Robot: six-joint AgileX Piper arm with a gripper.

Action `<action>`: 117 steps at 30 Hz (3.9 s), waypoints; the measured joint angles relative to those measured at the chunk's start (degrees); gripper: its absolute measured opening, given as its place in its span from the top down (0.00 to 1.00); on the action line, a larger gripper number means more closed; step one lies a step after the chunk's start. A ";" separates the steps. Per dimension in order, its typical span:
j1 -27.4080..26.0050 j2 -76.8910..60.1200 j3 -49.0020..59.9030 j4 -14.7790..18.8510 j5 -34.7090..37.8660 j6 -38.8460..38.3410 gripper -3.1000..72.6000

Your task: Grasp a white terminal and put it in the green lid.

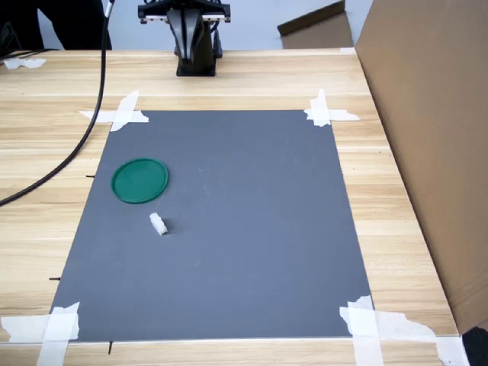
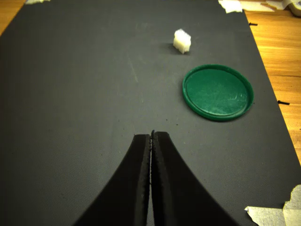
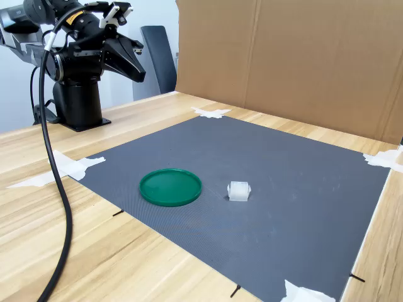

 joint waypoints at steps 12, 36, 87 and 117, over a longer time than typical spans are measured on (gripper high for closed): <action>0.00 13.14 -10.25 0.00 0.54 -7.43 0.99; 0.00 52.72 -49.35 1.64 41.72 -16.66 0.99; -2.39 104.61 -96.48 -9.95 40.65 -17.06 0.99; -11.41 102.31 -91.81 5.33 40.90 -19.53 0.99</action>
